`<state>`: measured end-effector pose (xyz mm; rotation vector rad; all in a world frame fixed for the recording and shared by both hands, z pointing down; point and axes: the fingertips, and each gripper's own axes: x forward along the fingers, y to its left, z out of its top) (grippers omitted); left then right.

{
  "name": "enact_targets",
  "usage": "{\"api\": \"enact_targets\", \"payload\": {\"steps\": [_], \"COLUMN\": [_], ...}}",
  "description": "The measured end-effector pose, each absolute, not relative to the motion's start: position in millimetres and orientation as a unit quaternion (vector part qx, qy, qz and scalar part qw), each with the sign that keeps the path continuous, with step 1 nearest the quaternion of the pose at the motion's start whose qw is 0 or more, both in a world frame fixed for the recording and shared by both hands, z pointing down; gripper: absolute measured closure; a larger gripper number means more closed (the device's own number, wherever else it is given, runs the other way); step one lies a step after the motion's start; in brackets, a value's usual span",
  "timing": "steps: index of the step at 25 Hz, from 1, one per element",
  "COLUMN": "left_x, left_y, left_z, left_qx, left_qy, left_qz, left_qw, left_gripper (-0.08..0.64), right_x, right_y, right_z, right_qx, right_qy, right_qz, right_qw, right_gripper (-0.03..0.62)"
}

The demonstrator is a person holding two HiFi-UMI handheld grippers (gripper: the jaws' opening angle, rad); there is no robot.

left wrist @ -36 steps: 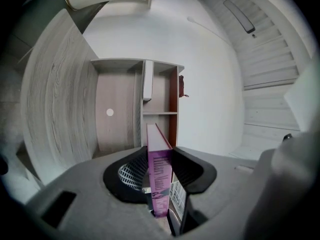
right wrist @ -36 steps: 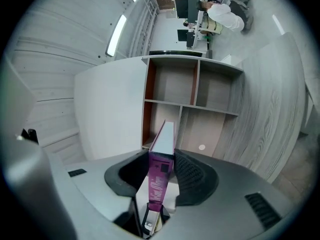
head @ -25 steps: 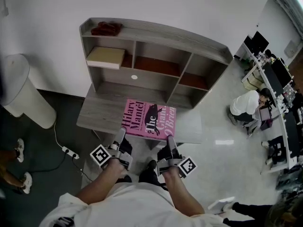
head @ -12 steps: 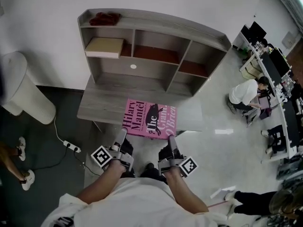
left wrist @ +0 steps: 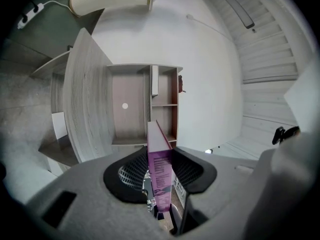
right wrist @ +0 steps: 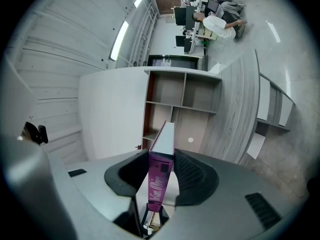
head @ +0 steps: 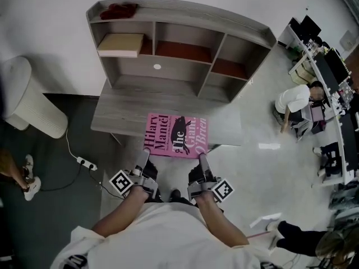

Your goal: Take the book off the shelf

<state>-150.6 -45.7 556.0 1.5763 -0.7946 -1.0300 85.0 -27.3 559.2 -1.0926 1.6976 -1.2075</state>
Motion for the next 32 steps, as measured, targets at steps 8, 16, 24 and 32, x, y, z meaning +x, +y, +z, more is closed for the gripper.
{"api": "enact_targets", "payload": {"steps": [8, 16, 24, 32], "left_x": [-151.3, -150.2, -149.3, -150.3], "left_y": [-48.5, -46.7, -49.1, -48.6], "left_z": [561.5, 564.4, 567.9, 569.4], "left_qx": [0.65, 0.652, 0.651, 0.649], "left_qy": [-0.34, -0.338, -0.33, -0.329], "left_qz": [-0.439, -0.438, -0.436, -0.436], "left_qw": [0.519, 0.518, 0.526, 0.53], "left_gripper": [0.41, 0.41, 0.41, 0.41], "right_x": [84.6, 85.9, 85.8, 86.1], "right_y": [-29.8, -31.8, -31.6, -29.5], "right_z": [568.3, 568.1, 572.7, 575.9], "right_qx": [-0.419, -0.416, -0.422, -0.428], "right_qy": [0.664, 0.667, 0.664, 0.661], "right_qz": [-0.483, -0.482, -0.482, -0.484], "right_qw": [0.388, 0.386, 0.386, 0.381], "right_gripper": [0.434, 0.434, 0.434, 0.434]}}
